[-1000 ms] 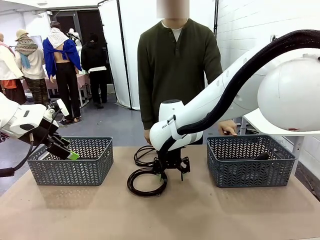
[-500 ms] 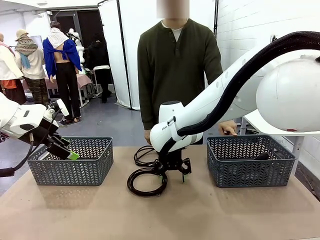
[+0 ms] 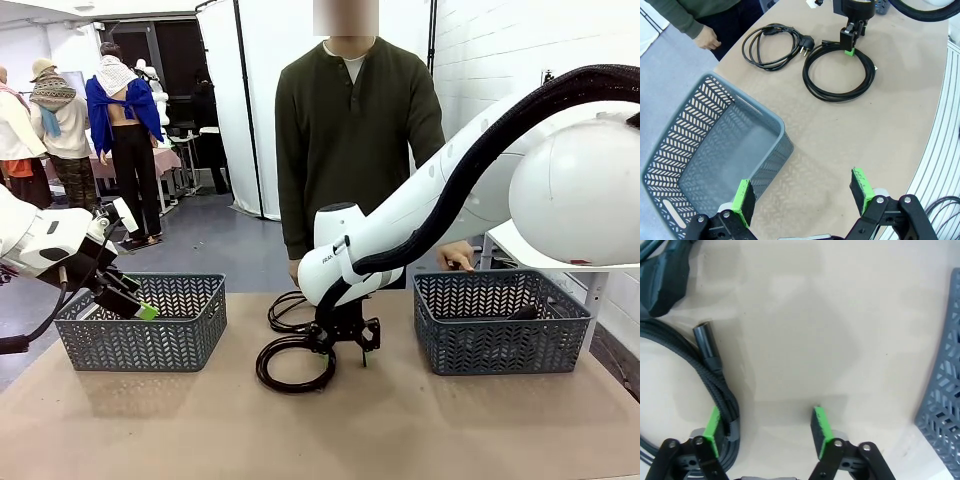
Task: Organize the cables according to human instructions.
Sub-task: Pick up a bundle of cables and place it in the basket indicated by the human.
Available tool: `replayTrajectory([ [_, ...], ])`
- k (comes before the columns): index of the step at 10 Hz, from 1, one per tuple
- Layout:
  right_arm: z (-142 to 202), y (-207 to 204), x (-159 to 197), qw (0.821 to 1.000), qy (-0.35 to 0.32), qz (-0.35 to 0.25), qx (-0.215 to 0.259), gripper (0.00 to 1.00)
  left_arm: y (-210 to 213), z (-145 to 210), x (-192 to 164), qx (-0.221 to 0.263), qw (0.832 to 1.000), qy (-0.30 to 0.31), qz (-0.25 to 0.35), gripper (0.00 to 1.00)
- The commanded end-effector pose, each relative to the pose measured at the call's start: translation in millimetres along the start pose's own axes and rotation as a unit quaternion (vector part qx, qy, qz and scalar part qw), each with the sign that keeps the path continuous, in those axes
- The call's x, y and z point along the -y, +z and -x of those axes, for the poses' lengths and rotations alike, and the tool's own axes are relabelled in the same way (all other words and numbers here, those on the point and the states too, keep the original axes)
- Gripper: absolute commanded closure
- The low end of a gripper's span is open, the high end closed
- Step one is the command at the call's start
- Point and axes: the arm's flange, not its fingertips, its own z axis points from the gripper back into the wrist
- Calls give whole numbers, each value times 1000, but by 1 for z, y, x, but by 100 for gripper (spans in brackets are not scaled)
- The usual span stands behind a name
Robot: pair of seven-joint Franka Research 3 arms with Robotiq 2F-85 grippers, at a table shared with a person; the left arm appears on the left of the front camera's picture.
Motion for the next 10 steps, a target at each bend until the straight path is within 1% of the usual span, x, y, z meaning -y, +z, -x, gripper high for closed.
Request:
replayTrajectory([
  [1,-5,-4,-6,1000,-12,2,16,40,-1,2,-3,3,1000,2,2,0],
  [3,-4,-5,-5,1000,-7,-20,6,69,-1,2,-3,3,1000,2,2,0],
  [5,-3,0,-5,1000,2,-19,0,100,-1,2,-3,3,1000,2,2,0],
  [10,2,12,-2,1000,21,-12,-12,100,-1,2,-3,3,1000,2,2,0],
])
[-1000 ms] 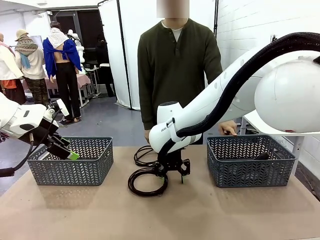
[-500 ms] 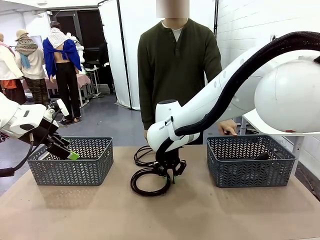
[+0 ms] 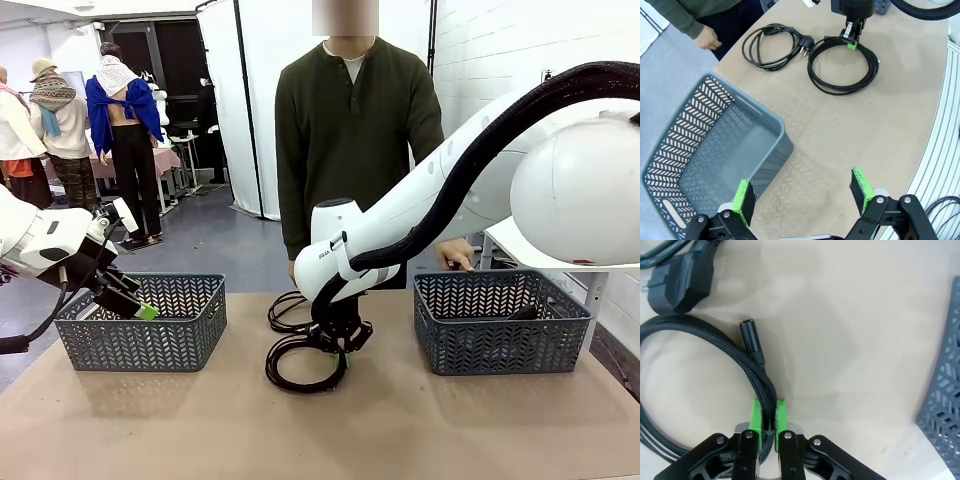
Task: Organize the cables according to human instructions.
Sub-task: Pick up a bundle of cables and place it in the basket indicated by the human.
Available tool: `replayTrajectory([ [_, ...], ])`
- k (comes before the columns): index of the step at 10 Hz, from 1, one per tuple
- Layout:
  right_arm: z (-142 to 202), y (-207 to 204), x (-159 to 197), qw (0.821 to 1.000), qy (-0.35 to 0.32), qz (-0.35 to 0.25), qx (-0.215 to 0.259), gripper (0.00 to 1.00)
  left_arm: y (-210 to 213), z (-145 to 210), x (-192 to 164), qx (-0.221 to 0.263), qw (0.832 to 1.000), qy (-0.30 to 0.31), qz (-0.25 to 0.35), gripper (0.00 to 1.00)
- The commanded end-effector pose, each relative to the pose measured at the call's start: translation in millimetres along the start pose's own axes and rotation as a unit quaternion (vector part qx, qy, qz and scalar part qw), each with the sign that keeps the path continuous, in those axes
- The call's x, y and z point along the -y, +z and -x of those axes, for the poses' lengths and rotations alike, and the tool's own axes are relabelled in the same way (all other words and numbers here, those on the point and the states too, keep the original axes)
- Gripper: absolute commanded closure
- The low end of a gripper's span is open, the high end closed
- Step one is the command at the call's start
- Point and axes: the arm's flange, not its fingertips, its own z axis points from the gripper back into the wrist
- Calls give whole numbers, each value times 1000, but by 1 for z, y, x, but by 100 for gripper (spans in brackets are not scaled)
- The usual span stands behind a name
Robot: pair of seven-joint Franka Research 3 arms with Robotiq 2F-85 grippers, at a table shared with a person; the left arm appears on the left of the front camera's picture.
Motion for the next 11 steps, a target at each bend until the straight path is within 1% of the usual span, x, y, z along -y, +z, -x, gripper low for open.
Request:
replayTrajectory([
  [1,1,10,4,1000,19,1,-21,100,-1,2,-3,3,1000,2,2,0],
  [2,3,23,4,999,47,-5,-10,100,-1,2,-3,3,1000,2,2,0],
  [3,2,44,4,997,71,-24,-26,100,-1,2,-3,3,1000,2,2,0],
  [5,2,87,6,988,141,-51,-36,100,-1,2,-3,3,1000,2,2,0],
  [6,1,105,8,979,193,-52,-43,100,-1,2,-3,3,1000,2,2,0],
  [7,-2,121,10,967,249,-43,-47,100,-1,2,-3,3,1000,2,2,0],
  [8,-5,134,16,942,329,-38,-58,100,-1,2,-3,3,1000,2,2,0],
  [10,-16,155,35,905,422,-9,-47,100,-1,2,-3,3,1000,2,2,0],
  [11,-24,163,45,885,462,-13,-54,100,-1,2,-3,3,1000,2,2,0],
])
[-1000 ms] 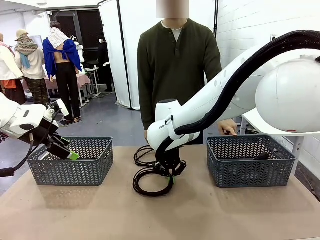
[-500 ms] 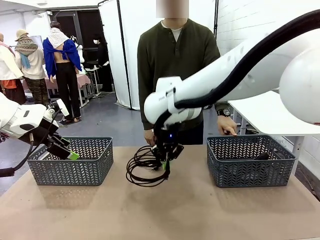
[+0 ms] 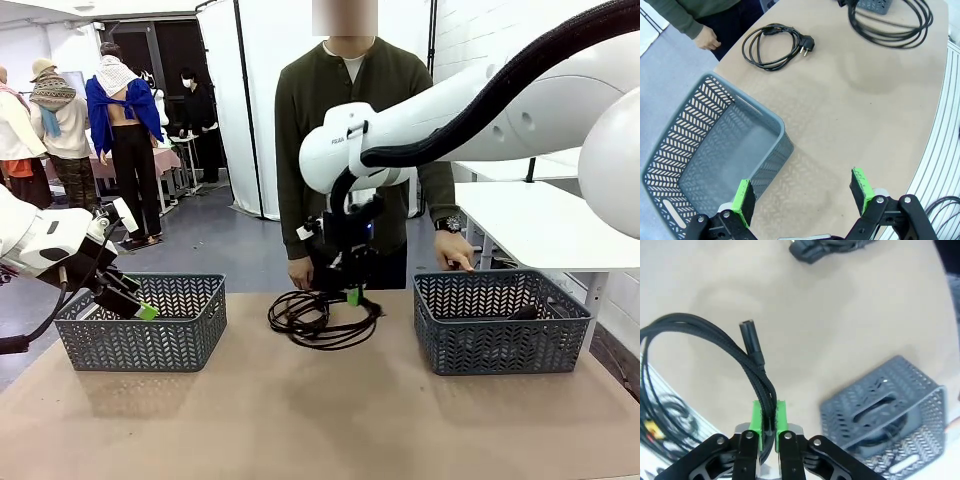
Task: Organize the cables according to human instructions.
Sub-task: Pick up a bundle of cables and place it in the basket indicated by the human.
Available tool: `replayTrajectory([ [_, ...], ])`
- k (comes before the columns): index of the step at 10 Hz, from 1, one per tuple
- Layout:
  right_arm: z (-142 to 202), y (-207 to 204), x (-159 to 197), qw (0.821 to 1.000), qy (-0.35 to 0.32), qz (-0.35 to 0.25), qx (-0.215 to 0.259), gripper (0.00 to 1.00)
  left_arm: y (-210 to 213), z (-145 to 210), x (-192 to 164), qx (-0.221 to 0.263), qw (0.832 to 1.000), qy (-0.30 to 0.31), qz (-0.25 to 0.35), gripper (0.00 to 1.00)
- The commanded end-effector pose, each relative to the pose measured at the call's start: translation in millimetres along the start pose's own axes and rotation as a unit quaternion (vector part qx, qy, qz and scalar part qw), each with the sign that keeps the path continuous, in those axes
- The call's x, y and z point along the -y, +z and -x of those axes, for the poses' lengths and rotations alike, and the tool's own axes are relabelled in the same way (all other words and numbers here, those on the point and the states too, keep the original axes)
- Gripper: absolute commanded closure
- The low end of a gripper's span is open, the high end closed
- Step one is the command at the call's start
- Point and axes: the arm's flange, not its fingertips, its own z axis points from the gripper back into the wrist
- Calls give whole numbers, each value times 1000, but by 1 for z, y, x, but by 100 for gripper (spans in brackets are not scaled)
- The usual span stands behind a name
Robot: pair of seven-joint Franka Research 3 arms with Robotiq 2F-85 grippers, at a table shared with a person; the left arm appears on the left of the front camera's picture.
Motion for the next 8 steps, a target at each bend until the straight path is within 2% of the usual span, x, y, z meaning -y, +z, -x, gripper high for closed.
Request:
replayTrajectory([
  [1,4,13,23,996,84,-12,-11,100,-1,2,-3,3,1000,2,2,0],
  [3,12,20,33,989,143,-24,-27,100,-1,2,-3,3,1000,2,2,0],
  [5,8,22,29,992,114,-44,-16,100,-1,2,-3,3,1000,2,2,0],
  [6,17,19,32,991,132,-17,-20,100,-1,2,-3,3,1000,2,2,0],
  [8,17,19,32,991,132,-17,-20,100,-1,2,-3,3,1000,2,2,0],
])
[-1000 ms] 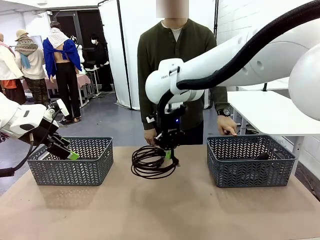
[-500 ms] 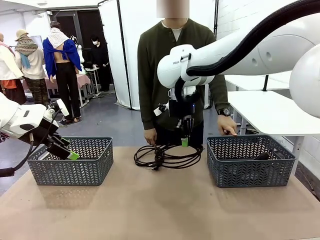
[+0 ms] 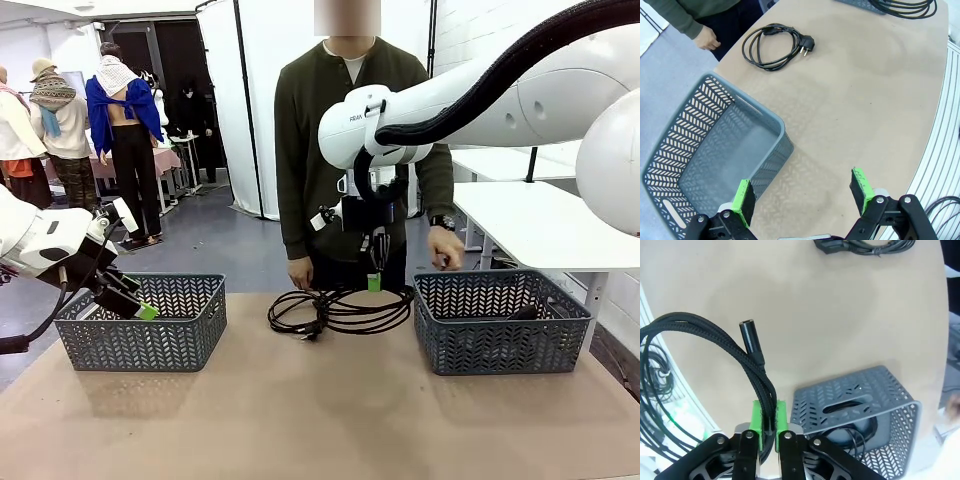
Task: Organize the cables according to human instructions.
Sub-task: Pick up a bundle of cables and place it in the basket indicated by the human.
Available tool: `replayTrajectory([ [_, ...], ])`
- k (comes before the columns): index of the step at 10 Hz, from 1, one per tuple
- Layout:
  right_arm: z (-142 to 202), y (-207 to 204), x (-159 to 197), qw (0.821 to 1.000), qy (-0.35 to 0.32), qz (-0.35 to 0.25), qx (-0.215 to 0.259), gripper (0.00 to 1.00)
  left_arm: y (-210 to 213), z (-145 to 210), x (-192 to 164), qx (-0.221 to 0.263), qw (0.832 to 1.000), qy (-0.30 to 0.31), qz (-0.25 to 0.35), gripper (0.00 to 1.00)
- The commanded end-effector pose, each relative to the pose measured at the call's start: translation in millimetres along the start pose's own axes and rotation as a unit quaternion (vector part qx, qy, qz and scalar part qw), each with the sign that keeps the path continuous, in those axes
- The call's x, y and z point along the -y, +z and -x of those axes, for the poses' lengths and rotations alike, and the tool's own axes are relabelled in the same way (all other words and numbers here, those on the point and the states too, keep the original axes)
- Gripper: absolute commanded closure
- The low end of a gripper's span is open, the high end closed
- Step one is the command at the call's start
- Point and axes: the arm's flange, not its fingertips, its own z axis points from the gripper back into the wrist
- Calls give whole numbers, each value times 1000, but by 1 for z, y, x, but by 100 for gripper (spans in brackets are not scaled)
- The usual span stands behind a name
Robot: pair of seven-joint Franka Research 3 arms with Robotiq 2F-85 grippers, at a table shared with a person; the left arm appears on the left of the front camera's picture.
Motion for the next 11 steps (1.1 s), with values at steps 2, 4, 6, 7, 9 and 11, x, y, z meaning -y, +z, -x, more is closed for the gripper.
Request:
replayTrajectory([
  [2,1,0,1,1000,-1,6,1,100,-1,2,-3,3,1000,2,2,0],
  [4,10,7,9,1000,10,20,0,100,-1,2,-3,3,1000,2,2,0],
  [6,35,23,29,998,38,34,-25,100,-1,2,-3,3,1000,2,2,0],
  [7,50,29,41,997,47,42,-40,100,-1,2,-3,3,1000,2,2,0],
  [9,73,38,65,994,69,70,-47,100,-1,2,-3,3,1000,2,2,0],
  [11,89,44,90,989,96,96,-58,100,-1,2,-3,3,1000,2,2,0],
])
